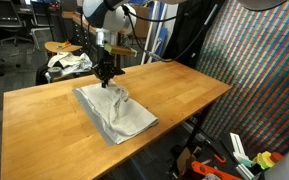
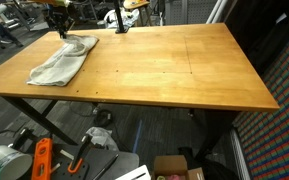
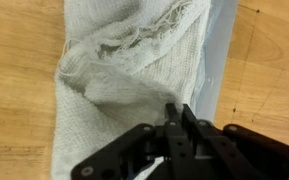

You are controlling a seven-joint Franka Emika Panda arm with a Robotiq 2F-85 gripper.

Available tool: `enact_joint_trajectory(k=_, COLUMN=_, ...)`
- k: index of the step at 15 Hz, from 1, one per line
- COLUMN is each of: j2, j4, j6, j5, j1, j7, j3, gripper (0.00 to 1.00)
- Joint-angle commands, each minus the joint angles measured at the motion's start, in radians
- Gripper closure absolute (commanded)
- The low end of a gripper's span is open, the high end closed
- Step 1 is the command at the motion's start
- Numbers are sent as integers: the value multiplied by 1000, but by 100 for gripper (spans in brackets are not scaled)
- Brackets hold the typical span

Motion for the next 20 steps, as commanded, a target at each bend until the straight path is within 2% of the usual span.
enact_joint_trajectory(k=1, j2=-2, j4=30, j6=11, j5=-37, j1=44, j7=97, j3=-18, gripper=89)
enact_joint_trajectory(k=6, j2=28, j4=90, j6=12, j5=-35, j1=75, j7=207, j3=-21, gripper=89)
enact_joint_trajectory(k=20, j2=215, j4=388, j6=-19, j5=-25, j1=126, j7=452, j3=-48, gripper=88)
